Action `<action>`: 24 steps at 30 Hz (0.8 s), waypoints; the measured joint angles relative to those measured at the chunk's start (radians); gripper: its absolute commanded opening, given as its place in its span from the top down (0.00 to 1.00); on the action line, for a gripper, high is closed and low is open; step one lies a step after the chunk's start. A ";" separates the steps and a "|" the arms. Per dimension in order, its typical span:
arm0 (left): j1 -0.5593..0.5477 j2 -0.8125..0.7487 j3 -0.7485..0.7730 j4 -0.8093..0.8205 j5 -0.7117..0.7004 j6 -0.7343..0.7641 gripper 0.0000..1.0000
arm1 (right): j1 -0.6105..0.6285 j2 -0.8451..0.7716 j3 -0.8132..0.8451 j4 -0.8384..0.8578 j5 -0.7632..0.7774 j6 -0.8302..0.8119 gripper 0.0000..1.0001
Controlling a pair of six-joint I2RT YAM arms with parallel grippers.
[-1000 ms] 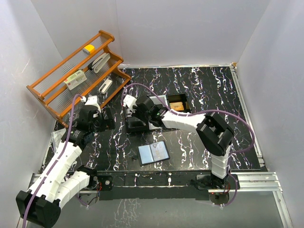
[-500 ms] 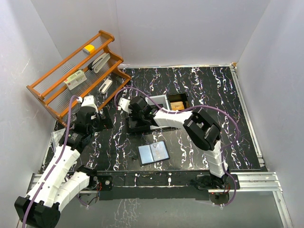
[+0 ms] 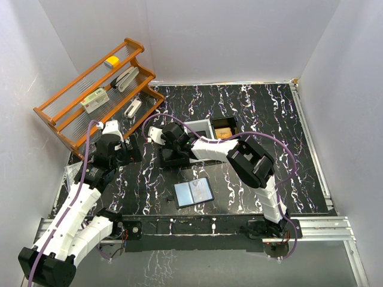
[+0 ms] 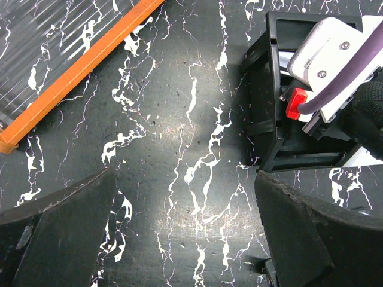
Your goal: Take the credit cards out of the card holder
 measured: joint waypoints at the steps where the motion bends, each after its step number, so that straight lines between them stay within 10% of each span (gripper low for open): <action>1: 0.000 0.000 0.000 0.000 0.000 0.000 0.01 | 0.000 0.000 0.000 0.000 -0.004 0.000 0.72; 24: 0.003 0.002 0.000 -0.003 0.000 0.000 0.01 | 0.000 0.001 0.000 -0.002 -0.053 0.051 0.44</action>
